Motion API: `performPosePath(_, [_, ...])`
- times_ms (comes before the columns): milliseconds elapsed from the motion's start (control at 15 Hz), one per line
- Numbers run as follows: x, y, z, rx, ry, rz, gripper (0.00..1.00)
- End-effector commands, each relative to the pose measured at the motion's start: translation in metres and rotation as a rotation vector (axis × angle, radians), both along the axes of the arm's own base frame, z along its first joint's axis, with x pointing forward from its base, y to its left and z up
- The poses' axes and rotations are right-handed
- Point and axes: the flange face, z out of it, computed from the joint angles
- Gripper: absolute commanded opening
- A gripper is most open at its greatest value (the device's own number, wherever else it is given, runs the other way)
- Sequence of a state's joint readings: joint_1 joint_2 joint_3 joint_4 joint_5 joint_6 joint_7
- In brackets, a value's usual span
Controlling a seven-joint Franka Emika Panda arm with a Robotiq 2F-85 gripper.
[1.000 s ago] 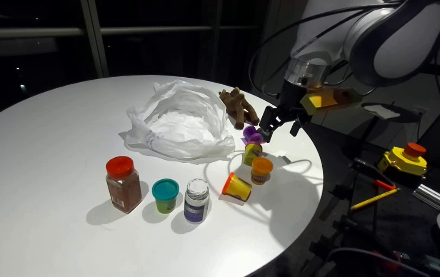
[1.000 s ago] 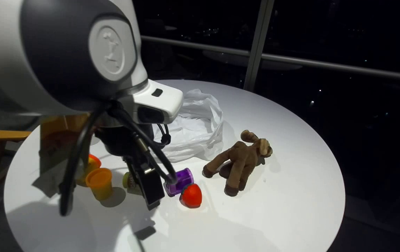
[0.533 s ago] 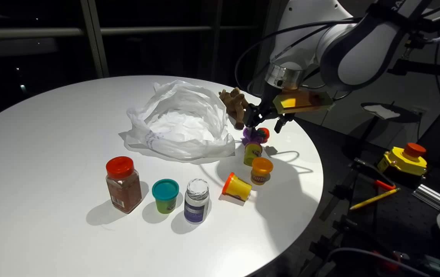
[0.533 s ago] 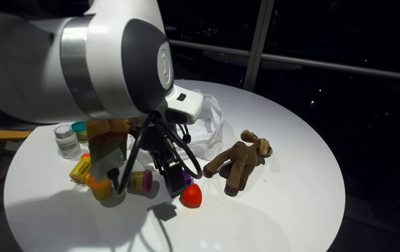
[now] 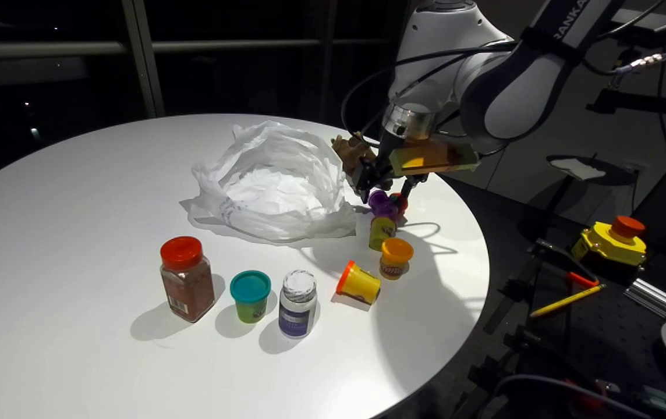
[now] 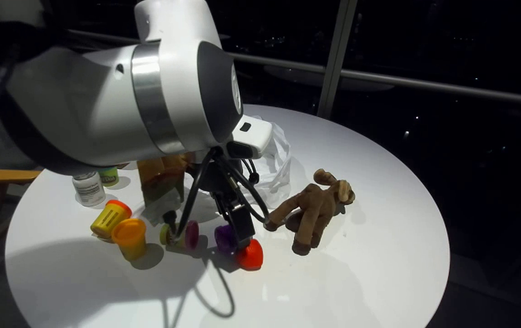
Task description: Place the containers, strawberry and toy deer inside the plastic
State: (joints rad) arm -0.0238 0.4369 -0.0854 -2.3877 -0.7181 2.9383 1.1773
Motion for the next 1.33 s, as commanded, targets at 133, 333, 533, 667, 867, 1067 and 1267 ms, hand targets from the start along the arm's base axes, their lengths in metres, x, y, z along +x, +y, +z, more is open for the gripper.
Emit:
performPosePath(133, [0.016, 0.008, 0.003, -0.006, -0.059, -0.016, 1.0])
performPosePath(333, [0.02, 0.012, 0.002, -0.01, -0.073, -0.016, 1.0])
performPosePath(533, [0.021, 0.017, -0.004, -0.004, -0.068, -0.014, 1.0])
performPosePath(667, [0.017, 0.018, -0.012, -0.002, -0.053, -0.017, 1.0])
performPosePath(867, [0.012, 0.015, -0.02, -0.005, -0.032, -0.022, 1.0])
performPosePath(1067, [0.012, 0.01, -0.022, -0.012, -0.03, -0.03, 1.0])
performPosePath(1267, [0.014, 0.005, -0.019, -0.012, -0.041, -0.039, 0.66])
